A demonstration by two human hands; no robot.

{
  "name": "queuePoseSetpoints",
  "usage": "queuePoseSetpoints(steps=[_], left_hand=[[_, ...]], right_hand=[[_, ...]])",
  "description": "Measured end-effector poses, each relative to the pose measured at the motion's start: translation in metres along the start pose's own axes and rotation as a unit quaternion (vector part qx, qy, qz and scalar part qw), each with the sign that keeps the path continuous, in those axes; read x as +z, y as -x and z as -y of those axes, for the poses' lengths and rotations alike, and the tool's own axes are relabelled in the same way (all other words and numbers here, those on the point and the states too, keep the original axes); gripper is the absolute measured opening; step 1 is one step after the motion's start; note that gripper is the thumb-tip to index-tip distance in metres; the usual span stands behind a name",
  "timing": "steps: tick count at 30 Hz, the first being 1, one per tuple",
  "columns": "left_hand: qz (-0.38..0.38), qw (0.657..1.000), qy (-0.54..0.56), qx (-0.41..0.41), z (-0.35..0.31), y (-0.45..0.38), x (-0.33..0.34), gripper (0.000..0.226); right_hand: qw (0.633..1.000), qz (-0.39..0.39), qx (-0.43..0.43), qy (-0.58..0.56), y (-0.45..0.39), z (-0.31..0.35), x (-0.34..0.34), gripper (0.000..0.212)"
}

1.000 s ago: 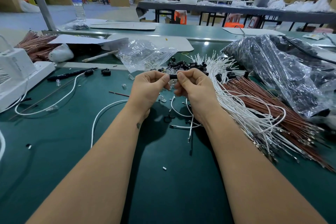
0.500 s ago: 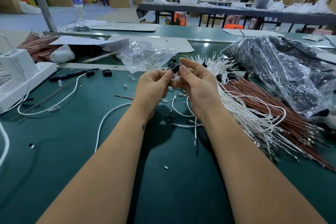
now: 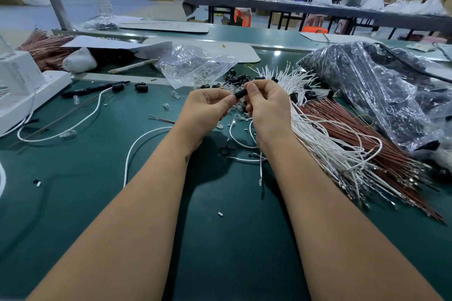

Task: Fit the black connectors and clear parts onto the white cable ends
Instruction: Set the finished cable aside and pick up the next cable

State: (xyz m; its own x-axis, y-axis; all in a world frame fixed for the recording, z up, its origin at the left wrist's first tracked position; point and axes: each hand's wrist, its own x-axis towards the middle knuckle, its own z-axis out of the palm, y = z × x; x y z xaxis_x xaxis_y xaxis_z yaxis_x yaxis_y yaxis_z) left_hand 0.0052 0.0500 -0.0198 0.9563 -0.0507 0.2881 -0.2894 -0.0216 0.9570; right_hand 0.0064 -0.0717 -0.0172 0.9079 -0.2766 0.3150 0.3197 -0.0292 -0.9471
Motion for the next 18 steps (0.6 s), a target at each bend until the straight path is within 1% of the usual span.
queuePoseSetpoints(steps=[2,4,6,8,11,14,18], left_hand=[[-0.005,1.0,0.013,-0.004,0.0,0.001,0.001,0.017],[-0.018,1.0,0.022,-0.001,0.0,0.001,0.001,0.016],[-0.039,0.999,0.021,0.009,-0.002,0.001,0.0,0.014],[-0.048,0.999,0.007,0.022,-0.004,0.002,0.004,0.014],[-0.044,0.999,0.001,0.029,-0.005,0.004,0.016,0.012],[-0.049,0.998,0.014,0.024,-0.004,0.004,0.024,0.009],[-0.058,0.997,0.013,0.04,-0.003,0.004,0.027,0.008]], right_hand=[[1.0,-0.001,0.006,-0.019,0.0,0.001,0.004,0.019],[0.995,0.006,0.033,-0.096,0.001,0.004,0.008,0.023],[0.977,0.015,0.071,-0.198,0.001,0.007,0.008,0.029],[0.96,0.036,0.116,-0.254,0.002,0.009,0.009,0.037],[0.931,0.11,0.187,-0.292,0.004,0.011,0.013,0.048],[0.922,0.116,0.216,-0.299,0.002,0.013,0.012,0.047],[0.89,0.132,0.263,-0.349,0.001,0.014,0.01,0.055]])
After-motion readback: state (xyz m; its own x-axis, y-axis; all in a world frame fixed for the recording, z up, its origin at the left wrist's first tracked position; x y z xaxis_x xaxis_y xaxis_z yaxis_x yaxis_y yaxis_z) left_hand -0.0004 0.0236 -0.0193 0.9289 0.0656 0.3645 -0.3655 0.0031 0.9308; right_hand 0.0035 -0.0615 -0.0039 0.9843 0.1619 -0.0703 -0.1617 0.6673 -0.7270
